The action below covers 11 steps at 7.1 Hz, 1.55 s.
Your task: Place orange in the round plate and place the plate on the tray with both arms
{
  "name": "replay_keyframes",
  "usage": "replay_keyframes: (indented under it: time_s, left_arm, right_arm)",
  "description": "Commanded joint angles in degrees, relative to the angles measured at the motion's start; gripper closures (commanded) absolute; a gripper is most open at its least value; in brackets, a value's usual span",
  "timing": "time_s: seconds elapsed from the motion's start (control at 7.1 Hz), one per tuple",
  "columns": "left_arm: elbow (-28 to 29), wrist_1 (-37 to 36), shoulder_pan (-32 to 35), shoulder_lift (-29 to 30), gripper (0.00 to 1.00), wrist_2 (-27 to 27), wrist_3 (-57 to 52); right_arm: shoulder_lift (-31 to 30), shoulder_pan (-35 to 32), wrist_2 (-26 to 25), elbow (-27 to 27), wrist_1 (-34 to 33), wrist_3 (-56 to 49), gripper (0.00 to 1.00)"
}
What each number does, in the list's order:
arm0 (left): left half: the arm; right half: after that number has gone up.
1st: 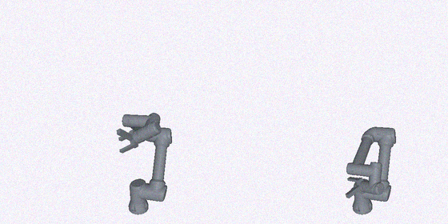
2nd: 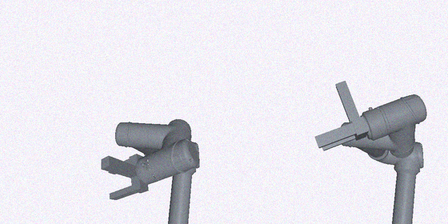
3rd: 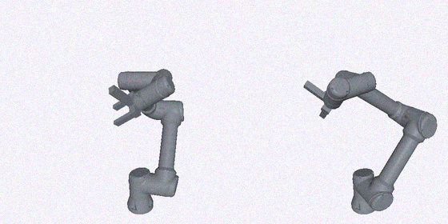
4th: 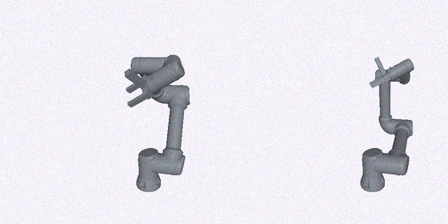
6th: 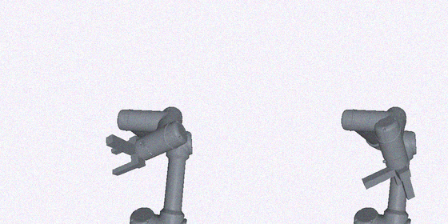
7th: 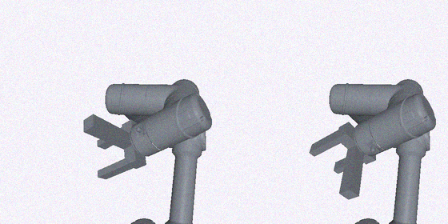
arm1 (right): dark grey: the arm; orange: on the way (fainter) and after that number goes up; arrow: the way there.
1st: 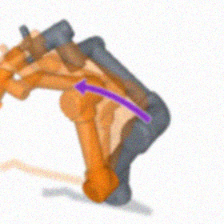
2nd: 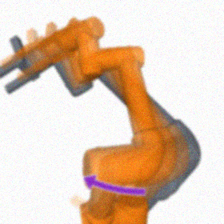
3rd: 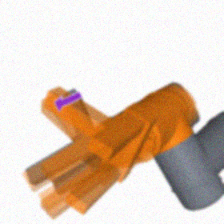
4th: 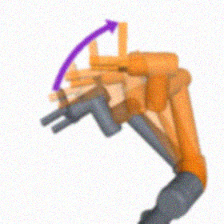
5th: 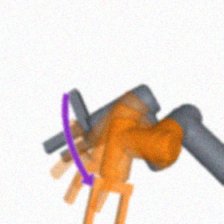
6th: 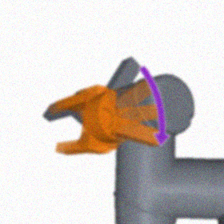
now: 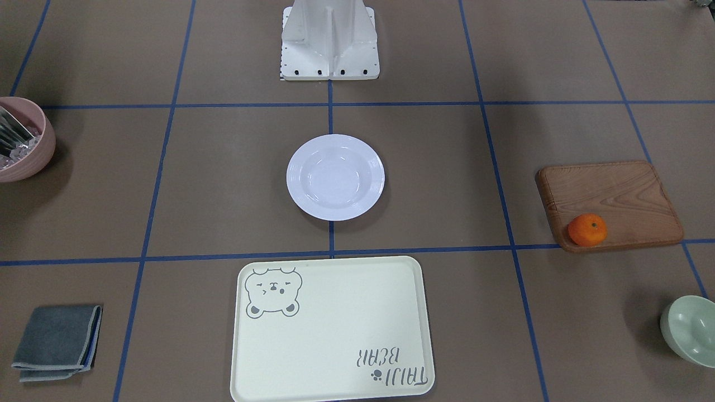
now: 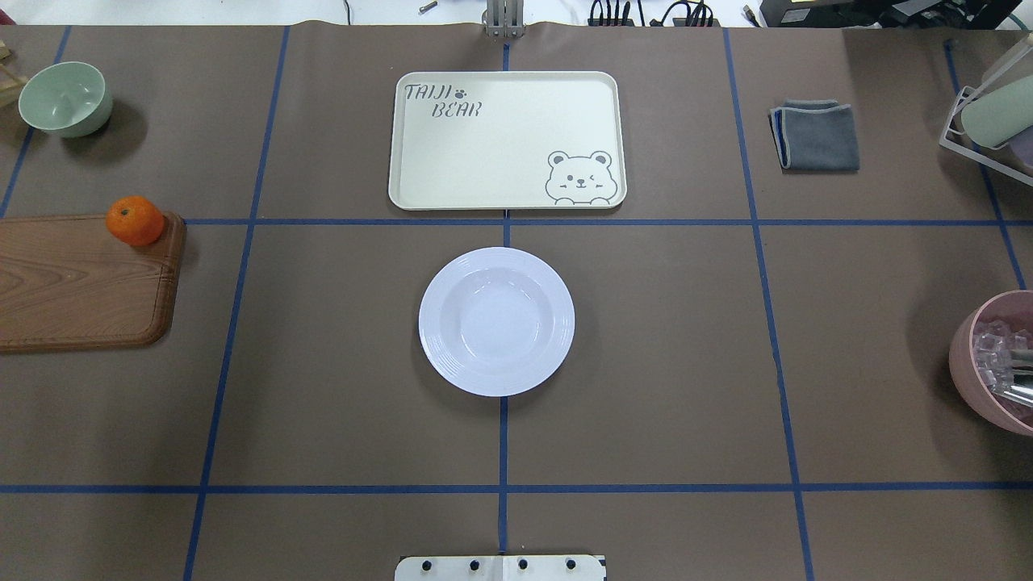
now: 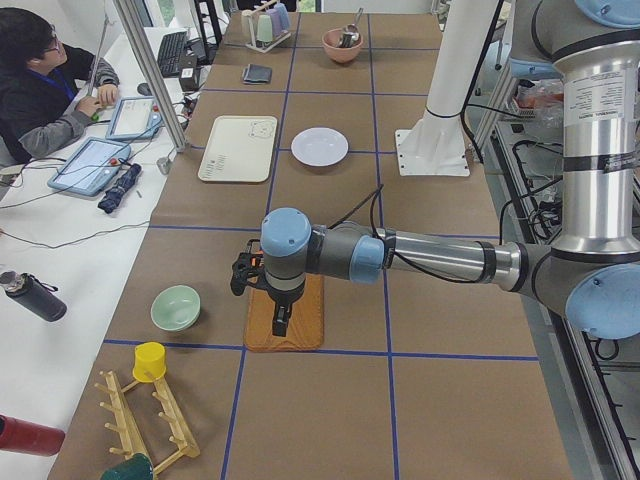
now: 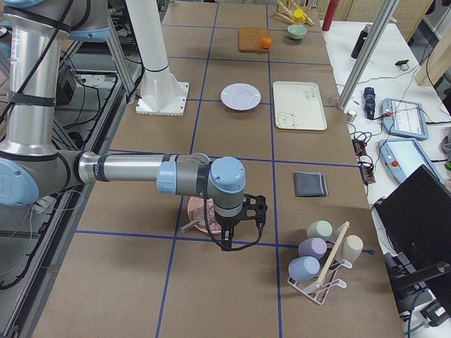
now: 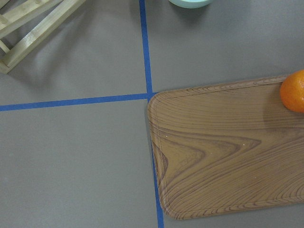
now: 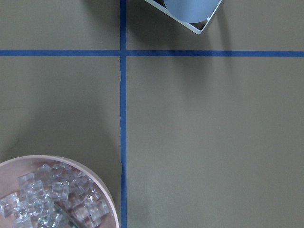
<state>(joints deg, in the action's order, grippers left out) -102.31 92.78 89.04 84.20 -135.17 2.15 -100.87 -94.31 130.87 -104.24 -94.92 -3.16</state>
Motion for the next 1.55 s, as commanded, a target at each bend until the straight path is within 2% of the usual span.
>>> replay_keyframes:
  time_s: [0.0,0.42,0.99,1.13,1.27,1.41]
  left_arm:
    - [-0.17,-0.05,0.0,0.0,0.01,0.0,-0.04]
    - [-0.26,0.04,0.0,0.0,0.01,0.09,-0.12]
    - [0.09,0.99,0.08,3.41,0.01,0.53,-0.04]
    - [0.36,4.57,0.08,4.3,0.01,0.44,-0.12]
    - [2.36,12.44,0.08,5.44,0.01,0.61,0.14]
    - [5.51,15.39,0.08,7.02,0.01,0.35,1.18]
  right_arm:
    - [-0.03,-0.08,0.08,0.0,0.0,0.0,0.0]
    - [0.15,-0.08,-0.44,-0.26,0.09,-0.26,0.0]
    - [2.51,0.01,-0.44,-1.32,0.17,-0.01,0.0]
    - [6.0,-0.08,-0.36,-1.67,0.87,0.17,0.0]
    - [8.3,-0.34,-0.09,-1.41,3.05,0.44,0.0]
    - [8.84,-0.34,0.0,-1.23,3.08,0.35,0.0]
